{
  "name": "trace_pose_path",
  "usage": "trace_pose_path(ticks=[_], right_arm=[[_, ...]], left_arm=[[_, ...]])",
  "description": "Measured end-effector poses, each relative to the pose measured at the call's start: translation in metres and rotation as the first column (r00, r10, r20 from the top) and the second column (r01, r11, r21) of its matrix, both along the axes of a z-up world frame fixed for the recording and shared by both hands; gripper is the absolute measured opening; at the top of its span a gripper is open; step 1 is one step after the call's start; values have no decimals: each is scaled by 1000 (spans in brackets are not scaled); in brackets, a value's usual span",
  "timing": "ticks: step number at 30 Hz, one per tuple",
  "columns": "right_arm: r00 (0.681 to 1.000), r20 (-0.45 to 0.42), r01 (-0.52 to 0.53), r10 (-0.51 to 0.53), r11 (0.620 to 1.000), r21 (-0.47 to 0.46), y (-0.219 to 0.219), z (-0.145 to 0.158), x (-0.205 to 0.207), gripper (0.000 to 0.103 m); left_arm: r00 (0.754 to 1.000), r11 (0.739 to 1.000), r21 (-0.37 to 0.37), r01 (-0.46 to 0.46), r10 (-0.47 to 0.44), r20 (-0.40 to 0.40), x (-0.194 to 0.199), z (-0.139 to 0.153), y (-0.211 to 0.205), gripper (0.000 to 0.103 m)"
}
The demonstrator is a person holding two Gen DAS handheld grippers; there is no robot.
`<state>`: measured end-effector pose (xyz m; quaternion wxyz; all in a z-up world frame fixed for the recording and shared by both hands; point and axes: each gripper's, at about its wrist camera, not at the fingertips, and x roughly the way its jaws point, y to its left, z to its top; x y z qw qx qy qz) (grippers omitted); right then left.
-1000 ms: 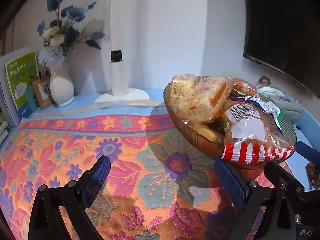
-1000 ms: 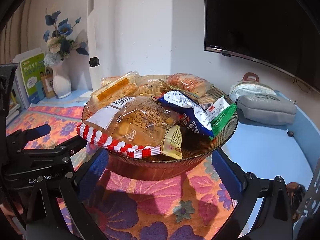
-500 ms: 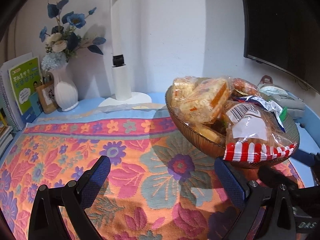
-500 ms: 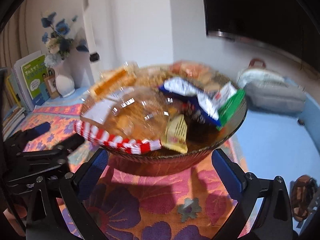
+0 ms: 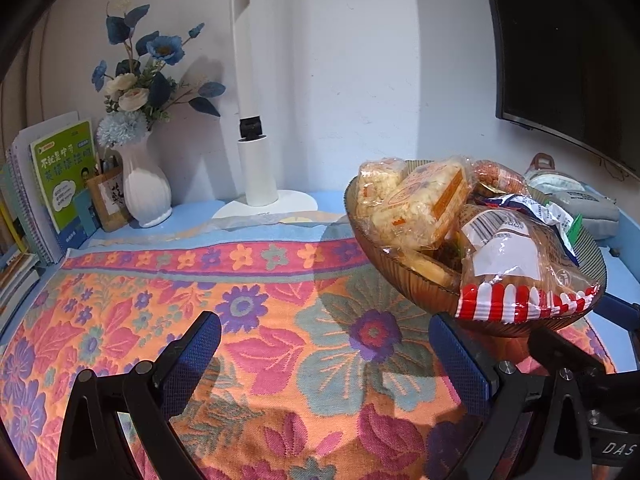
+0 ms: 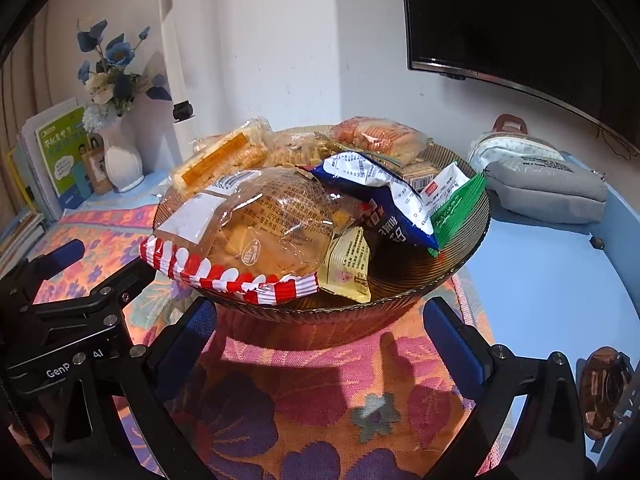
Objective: Organize snacks
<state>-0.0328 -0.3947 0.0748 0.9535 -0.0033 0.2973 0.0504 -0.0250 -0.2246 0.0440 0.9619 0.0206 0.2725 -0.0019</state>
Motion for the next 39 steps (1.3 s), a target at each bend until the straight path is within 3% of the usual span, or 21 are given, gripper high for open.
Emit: trace_pose_path(ticks=[11, 27, 33, 39], right_arm=[[1000, 2, -5, 5, 1000, 10, -1, 0, 0, 103], [1000, -9, -13, 13, 1000, 10, 0, -1, 2, 103], [998, -60, -1, 2, 1000, 23, -3, -7, 9, 103], [999, -37, 4, -4, 1000, 4, -1, -5, 5, 103]], left_arm=[[997, 997, -56, -44, 40, -60, 9, -6, 16, 103], [998, 999, -17, -47, 47, -33, 5, -2, 12, 103], [999, 999, 27, -44, 44, -19, 3, -1, 4, 103], [998, 998, 12, -57, 57, -16, 2, -1, 8, 103]])
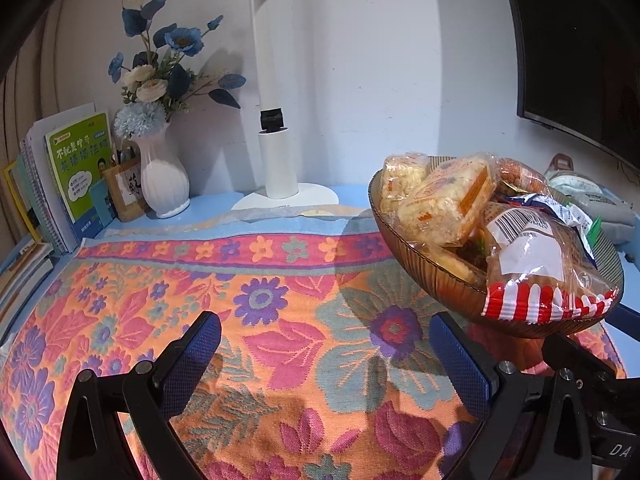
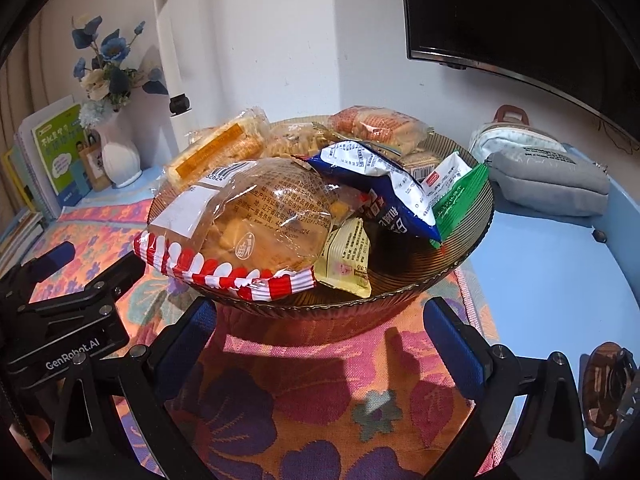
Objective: Organize snacks
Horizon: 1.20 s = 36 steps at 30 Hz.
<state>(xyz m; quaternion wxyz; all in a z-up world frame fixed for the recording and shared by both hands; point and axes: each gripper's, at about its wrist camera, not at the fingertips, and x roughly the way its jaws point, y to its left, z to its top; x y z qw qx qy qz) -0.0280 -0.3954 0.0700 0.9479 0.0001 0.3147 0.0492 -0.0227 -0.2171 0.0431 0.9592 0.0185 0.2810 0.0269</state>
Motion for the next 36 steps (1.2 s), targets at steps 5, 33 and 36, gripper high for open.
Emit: trace_pose_path(ticks=[5, 33, 36], right_arm=[[1000, -2, 0, 0, 1000, 2, 0, 0, 0, 103], [1000, -16, -2, 2, 1000, 1, -1, -1, 3, 103], [1000, -17, -2, 2, 1000, 0, -1, -1, 3, 103]], left_arm=[[1000, 1000, 11, -1, 1, 0, 0, 0, -1, 103], [1000, 998, 61, 1, 0, -16, 2, -1, -10, 103], [1000, 998, 59, 0, 1, -20, 2, -1, -9, 103]])
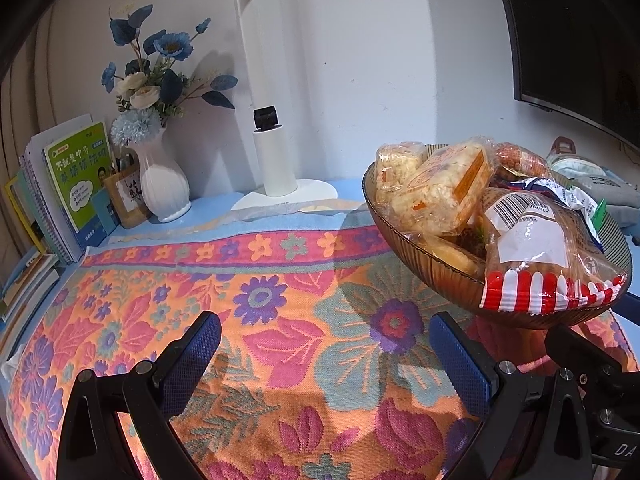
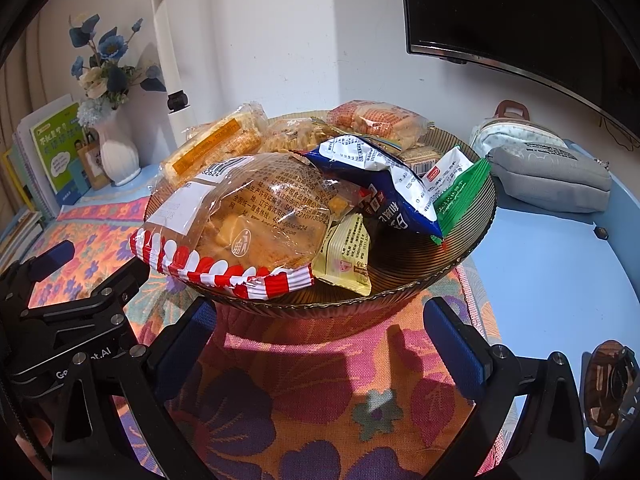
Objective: Organize snacks
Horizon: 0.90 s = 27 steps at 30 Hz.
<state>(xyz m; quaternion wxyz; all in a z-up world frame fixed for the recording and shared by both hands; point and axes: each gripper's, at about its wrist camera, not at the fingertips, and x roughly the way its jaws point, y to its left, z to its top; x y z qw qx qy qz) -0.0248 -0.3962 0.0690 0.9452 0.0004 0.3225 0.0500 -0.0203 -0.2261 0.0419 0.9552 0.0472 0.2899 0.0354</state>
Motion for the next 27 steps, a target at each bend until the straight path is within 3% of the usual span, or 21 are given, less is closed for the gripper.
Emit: trace_pose_path(ticks=[27], right_arm=[[1000, -13, -6, 6, 1000, 10, -2, -3, 3, 103]], left_arm=[[1000, 1000, -12, 1, -1, -25, 4, -3, 3, 103]])
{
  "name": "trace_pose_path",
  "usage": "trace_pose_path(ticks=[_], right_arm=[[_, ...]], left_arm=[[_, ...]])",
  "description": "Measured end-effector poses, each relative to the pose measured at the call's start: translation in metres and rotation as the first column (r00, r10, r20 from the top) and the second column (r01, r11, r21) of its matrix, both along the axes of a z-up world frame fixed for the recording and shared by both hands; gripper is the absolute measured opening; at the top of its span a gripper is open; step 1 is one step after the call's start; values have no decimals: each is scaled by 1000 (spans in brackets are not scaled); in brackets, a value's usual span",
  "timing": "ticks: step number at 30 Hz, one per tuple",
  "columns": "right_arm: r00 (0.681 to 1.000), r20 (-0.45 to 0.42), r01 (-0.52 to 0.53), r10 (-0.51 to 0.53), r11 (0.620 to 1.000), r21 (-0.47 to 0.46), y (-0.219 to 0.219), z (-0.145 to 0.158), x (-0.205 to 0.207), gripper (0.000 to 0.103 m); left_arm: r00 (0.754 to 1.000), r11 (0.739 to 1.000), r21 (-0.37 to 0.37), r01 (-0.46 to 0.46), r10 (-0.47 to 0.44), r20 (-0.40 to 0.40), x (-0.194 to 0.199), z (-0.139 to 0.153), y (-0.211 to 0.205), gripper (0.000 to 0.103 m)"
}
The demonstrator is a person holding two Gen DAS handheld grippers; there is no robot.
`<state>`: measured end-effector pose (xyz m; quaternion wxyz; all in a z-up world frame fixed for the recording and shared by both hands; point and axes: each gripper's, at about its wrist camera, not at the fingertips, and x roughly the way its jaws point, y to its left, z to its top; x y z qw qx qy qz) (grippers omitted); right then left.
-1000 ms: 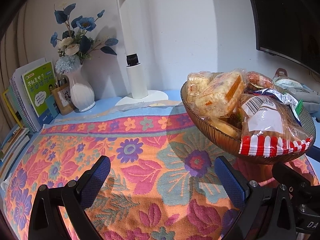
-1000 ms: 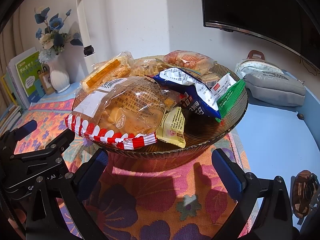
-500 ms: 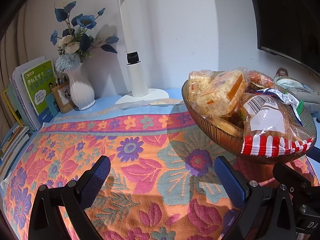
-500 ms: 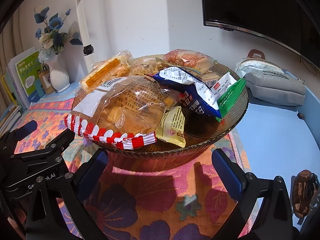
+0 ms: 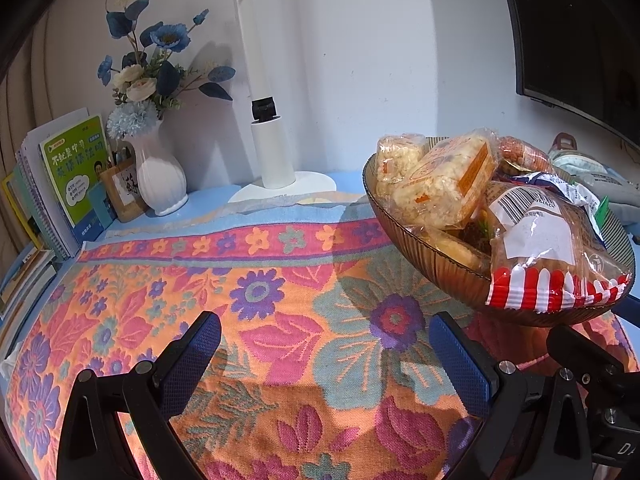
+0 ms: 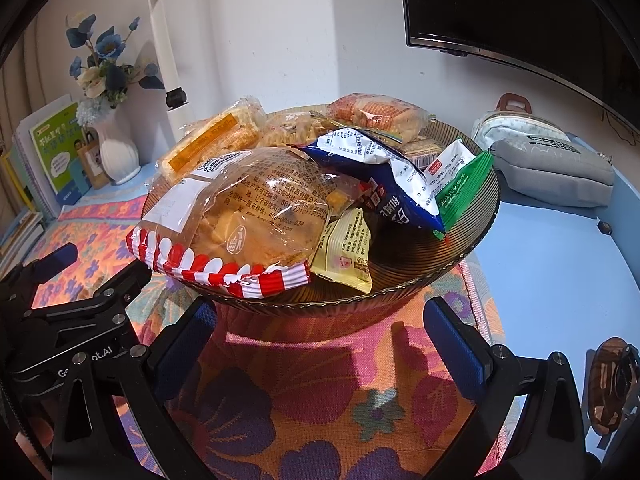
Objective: Organize snacks
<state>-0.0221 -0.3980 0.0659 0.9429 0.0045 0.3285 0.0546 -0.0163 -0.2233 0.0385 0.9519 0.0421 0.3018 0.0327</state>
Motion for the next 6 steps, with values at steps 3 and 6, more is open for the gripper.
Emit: trace_pose_path(ticks=[3, 6], right_arm=[[1000, -1, -1, 1, 1000, 1, 0, 0, 0, 103], [1000, -2, -2, 2, 1000, 1, -2, 0, 1, 103]], left_arm=[[1000, 1000, -8, -4, 4, 5, -1, 1, 1, 103], [1000, 1000, -9, -7, 7, 3, -1, 0, 2, 103]])
